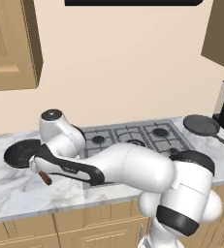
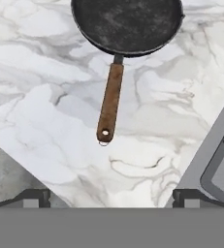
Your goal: Place both pans onto different burners. Then place the garlic and the fish on different pans.
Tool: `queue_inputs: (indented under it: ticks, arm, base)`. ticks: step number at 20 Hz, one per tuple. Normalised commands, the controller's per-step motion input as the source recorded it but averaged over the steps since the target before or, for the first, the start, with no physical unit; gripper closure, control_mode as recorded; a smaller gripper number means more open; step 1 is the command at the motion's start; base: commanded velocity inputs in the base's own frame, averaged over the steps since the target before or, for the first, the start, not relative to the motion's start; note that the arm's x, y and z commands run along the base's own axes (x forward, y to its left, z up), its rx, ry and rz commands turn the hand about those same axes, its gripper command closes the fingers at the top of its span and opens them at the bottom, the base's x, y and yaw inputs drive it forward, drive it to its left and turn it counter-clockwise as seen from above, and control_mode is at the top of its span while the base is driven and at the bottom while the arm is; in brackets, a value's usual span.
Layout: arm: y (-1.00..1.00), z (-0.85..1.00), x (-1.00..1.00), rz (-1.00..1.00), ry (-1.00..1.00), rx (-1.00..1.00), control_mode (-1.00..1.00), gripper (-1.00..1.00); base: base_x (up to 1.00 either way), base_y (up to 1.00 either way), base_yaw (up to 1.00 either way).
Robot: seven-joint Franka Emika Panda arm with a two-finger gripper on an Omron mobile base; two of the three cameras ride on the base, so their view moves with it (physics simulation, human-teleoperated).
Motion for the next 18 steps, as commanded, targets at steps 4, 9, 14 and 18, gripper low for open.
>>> queue_inputs:
  ticks: [4, 9, 14, 18]
  arm:
    - [0.0, 0.0, 0.03, 0.07, -0.09, 0.01, -1.0, -1.0]
    - [0.0, -0.01, 0.05, 0.0, -0.03, 0.03, -1.0, -1.0]
    - [0.15, -0.16, 0.0, -0.07, 0.02, 0.02, -1.0, -1.0]
    - [0.21, -0.21, 0.0, -0.12, 0.02, 0.02, -1.0, -1.0]
  base:
    - [0.0, 0.0, 0.0]
    - [0.0, 0.0, 0.0]
    - [0.0, 0.0, 0.0]
    - [0.0, 0.0, 0.0]
